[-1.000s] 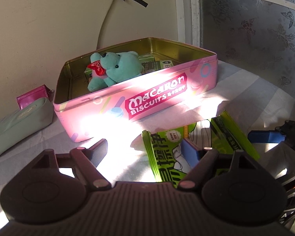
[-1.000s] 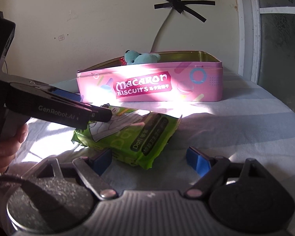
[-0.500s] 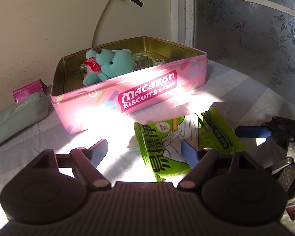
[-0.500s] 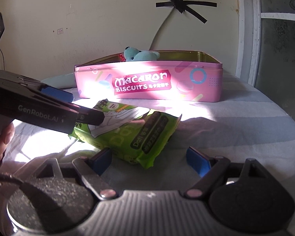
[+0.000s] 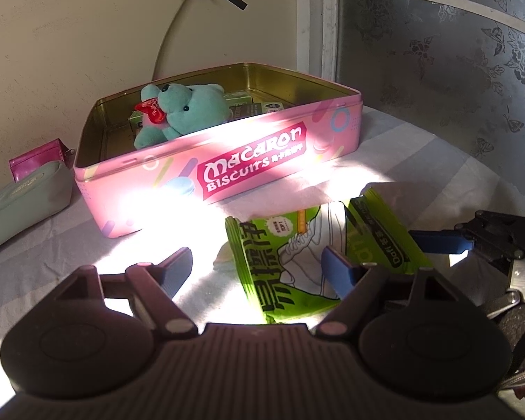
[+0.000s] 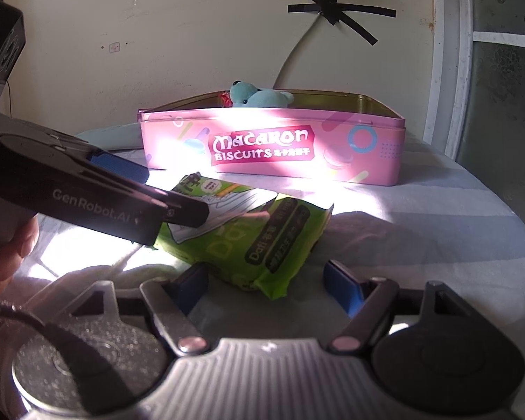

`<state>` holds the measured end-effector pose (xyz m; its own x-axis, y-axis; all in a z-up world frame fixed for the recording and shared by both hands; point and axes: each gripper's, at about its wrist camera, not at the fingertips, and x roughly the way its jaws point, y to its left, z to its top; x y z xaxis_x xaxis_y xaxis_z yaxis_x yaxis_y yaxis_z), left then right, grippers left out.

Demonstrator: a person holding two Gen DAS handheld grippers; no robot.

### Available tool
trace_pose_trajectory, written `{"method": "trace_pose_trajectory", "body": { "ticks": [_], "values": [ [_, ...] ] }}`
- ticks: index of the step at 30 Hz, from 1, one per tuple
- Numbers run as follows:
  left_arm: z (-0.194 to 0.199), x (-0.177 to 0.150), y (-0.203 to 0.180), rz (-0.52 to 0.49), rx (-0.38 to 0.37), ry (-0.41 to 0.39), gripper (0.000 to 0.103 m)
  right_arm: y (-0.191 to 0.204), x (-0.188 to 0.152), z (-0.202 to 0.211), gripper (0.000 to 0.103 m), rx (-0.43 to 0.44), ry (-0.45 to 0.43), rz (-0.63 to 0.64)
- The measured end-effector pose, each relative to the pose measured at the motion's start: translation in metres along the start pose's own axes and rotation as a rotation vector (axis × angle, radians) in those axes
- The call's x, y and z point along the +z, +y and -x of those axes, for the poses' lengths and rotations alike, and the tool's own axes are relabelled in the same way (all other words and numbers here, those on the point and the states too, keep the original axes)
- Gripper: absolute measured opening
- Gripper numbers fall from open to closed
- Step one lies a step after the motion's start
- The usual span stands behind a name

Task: Organize objects
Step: 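Carry the wet-wipes pack over the pink tin with the left gripper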

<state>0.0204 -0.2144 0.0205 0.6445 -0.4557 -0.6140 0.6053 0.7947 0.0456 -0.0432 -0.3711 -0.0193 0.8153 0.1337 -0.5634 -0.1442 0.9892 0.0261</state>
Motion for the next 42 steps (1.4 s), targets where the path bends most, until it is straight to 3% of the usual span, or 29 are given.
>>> {"method": "trace_pose_trajectory", "body": {
  "ticks": [6,24,31,38,42],
  "values": [
    [-0.004,0.001,-0.002,-0.023,-0.021,-0.02,0.08,0.005,0.004,-0.003,0.059,0.024,0.002,0.01],
    [-0.012,0.003,0.004,-0.038,-0.134,-0.079,0.052,0.019,0.013,-0.011,0.049,-0.019,0.013,0.046],
    [-0.012,0.001,0.007,-0.018,-0.156,-0.098,0.05,0.022,0.012,-0.01,0.047,-0.032,0.01,0.043],
    [-0.007,0.003,-0.001,0.011,-0.224,-0.096,0.05,0.016,0.006,0.004,0.046,-0.054,0.008,0.028],
    [0.007,0.02,-0.005,0.004,-0.248,-0.147,0.05,0.01,0.01,0.021,0.045,-0.067,-0.036,-0.001]
  ]
}}
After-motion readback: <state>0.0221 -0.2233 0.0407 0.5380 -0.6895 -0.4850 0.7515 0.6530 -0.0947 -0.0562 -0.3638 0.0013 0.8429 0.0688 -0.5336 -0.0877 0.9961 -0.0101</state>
